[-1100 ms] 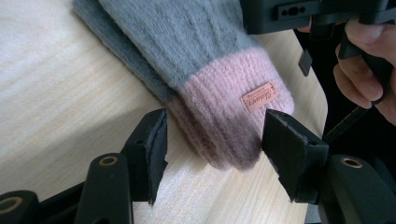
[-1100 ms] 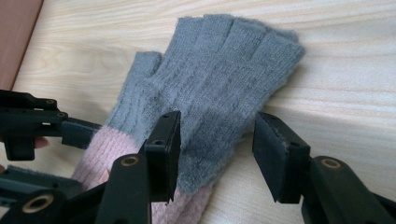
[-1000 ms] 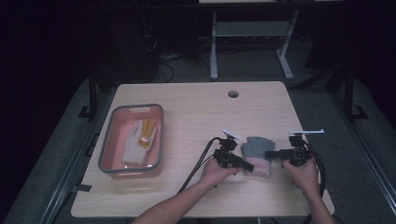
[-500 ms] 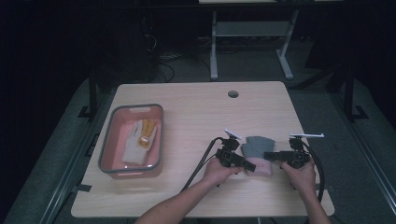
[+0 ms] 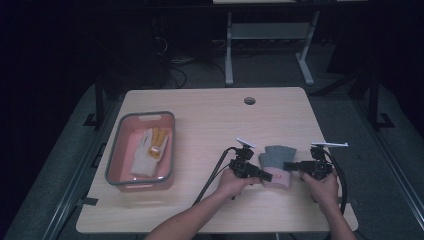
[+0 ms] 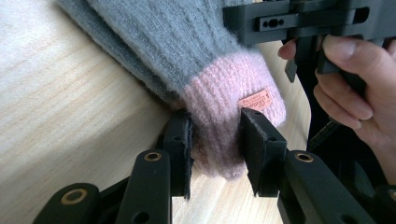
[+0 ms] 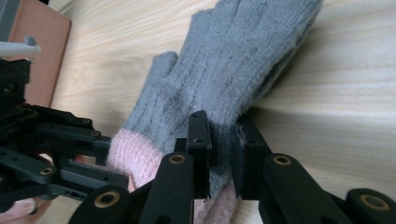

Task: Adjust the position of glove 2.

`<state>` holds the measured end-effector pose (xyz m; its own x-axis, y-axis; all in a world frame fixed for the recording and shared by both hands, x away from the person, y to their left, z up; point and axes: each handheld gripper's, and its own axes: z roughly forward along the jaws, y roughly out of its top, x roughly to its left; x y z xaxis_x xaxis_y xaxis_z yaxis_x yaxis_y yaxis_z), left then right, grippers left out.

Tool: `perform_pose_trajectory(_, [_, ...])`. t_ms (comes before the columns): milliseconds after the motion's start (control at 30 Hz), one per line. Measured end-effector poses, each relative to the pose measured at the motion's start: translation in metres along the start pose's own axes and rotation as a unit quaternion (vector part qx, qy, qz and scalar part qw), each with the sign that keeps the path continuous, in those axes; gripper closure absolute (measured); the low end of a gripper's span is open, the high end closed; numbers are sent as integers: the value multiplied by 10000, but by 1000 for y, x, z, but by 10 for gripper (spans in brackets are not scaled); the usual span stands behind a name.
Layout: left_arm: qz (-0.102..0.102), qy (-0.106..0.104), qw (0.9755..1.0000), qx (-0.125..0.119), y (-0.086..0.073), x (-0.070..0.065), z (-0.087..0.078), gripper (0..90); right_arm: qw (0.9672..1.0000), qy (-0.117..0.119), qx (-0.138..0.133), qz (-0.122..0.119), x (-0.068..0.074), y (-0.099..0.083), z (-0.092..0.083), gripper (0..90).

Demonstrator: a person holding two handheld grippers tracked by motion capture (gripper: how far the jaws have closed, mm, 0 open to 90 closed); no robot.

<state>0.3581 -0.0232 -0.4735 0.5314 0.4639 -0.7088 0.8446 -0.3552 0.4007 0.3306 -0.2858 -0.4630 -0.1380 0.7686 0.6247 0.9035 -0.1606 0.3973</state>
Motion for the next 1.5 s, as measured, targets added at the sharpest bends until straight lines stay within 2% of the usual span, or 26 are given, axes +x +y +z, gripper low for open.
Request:
perform_pose_trajectory(233, [-4,-15,10000,-78,-1,4,-12,656,9999,155,-31,12,11,5,0,793])
perform_pose_trajectory(333, [-40,-25,9999,-125,-2,5,-16,658,9999,167,-10,5,17,7,2,793])
perform_pose_trajectory(500, [13,-41,9998,-201,-1,6,-26,661,9998,199,3,-25,23,10,3,794])
perform_pose_trajectory(933, [51,-27,9995,-304,0,5,-42,672,9992,397,-16,74,29,13,6,796])
perform_pose_trajectory(1100, [87,26,9994,-334,0,4,-48,686,9993,381,-13,-16,37,17,4,797])
perform_pose_trajectory(1300, [120,52,9992,-388,2,4,-59,694,9988,498,-13,24,44,21,7,798])
perform_pose_trajectory(1500, [148,109,9988,-448,1,4,-74,695,9984,563,3,-43,55,25,12,799])
